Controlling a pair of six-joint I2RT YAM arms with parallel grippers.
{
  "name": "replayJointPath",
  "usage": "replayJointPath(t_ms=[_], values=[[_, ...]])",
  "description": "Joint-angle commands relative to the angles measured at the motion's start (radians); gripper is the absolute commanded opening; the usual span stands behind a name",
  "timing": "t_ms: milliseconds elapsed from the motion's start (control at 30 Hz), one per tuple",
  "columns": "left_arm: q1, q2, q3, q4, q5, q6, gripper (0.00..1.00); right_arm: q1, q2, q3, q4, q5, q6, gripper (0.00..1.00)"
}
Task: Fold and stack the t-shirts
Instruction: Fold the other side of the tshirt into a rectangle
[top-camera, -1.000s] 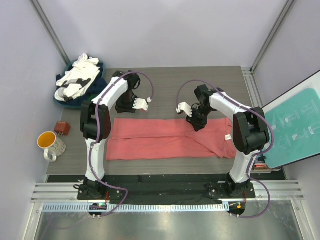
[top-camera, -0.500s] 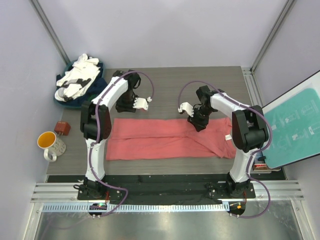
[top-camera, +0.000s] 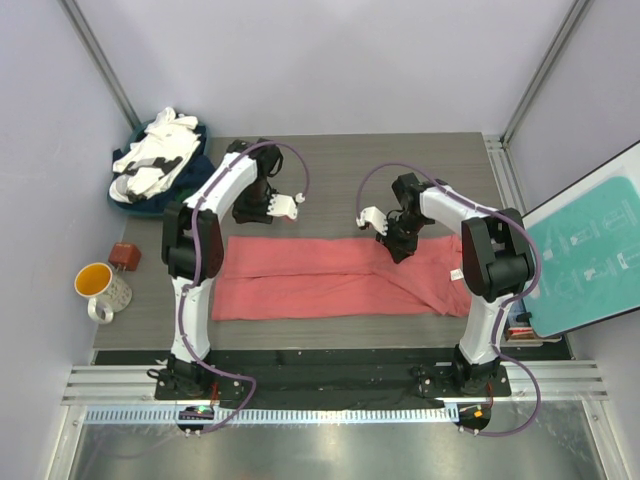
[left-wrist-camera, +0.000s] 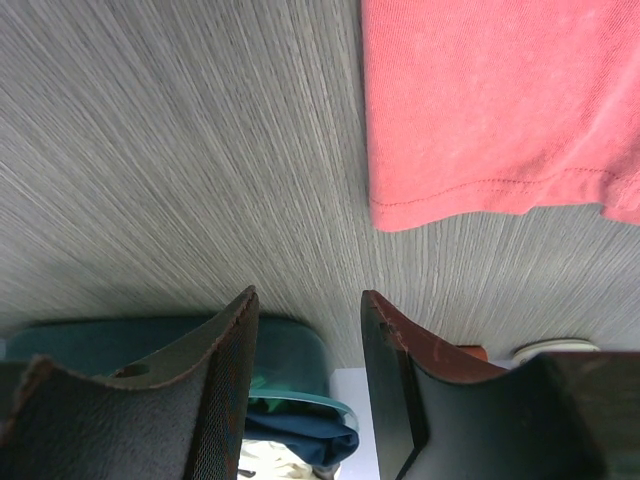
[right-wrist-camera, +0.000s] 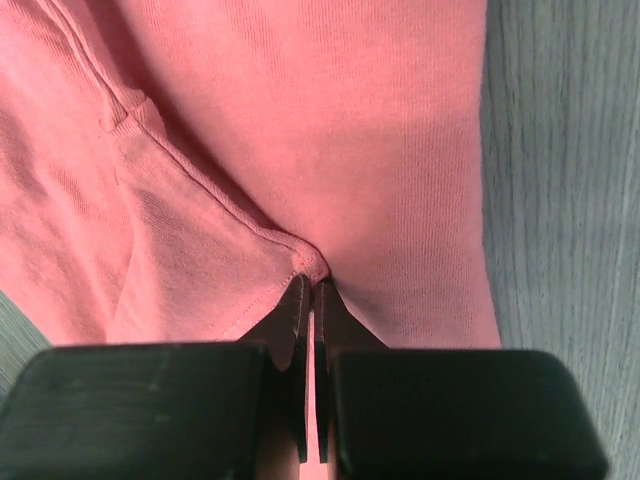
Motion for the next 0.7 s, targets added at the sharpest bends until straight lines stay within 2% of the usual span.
replayJointPath(t_ms=[0,400,667], values=[[-0.006,0.006,0.036,-0.333,-0.023,0.02,0.47,-0.001,-0.014,0.024,-0.034,-0.015,-0.011,0.01],[-0.009,0.026,0.055,-0.33,-0.027,0.043,0.46,0.009,-0.078,0.1,-0.196,-0.095,-0.041,0.02],[-0.014,0.041,0.081,-0.334,-0.03,0.046,0.46,0.052,-0.12,0.061,-0.233,-0.118,-0.038,0.01]])
